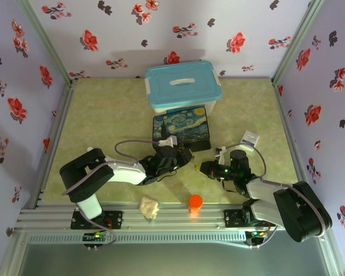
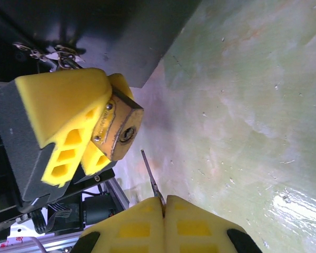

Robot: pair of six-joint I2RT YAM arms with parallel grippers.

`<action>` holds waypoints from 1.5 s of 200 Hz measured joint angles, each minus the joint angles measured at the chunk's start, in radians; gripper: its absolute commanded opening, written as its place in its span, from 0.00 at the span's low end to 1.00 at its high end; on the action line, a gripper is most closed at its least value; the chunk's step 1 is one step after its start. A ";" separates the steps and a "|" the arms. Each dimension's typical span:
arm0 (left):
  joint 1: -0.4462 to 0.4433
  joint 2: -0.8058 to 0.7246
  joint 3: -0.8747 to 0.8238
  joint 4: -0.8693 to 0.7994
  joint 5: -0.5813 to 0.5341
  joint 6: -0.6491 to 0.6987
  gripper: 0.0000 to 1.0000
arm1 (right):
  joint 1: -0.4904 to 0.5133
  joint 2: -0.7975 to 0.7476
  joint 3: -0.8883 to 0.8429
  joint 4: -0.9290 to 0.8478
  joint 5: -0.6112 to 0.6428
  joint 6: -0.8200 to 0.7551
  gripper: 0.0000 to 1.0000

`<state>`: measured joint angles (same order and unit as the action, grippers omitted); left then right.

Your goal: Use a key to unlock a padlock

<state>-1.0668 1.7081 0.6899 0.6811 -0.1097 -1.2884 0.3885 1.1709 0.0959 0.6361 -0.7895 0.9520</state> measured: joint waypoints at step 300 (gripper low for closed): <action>0.001 0.021 0.003 0.059 0.011 -0.024 0.00 | -0.058 0.019 0.018 0.056 -0.046 0.045 0.00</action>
<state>-1.0657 1.7290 0.6930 0.7399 -0.0990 -1.3125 0.3305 1.1904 0.1143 0.6918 -0.8356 0.9974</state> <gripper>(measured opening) 0.133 0.041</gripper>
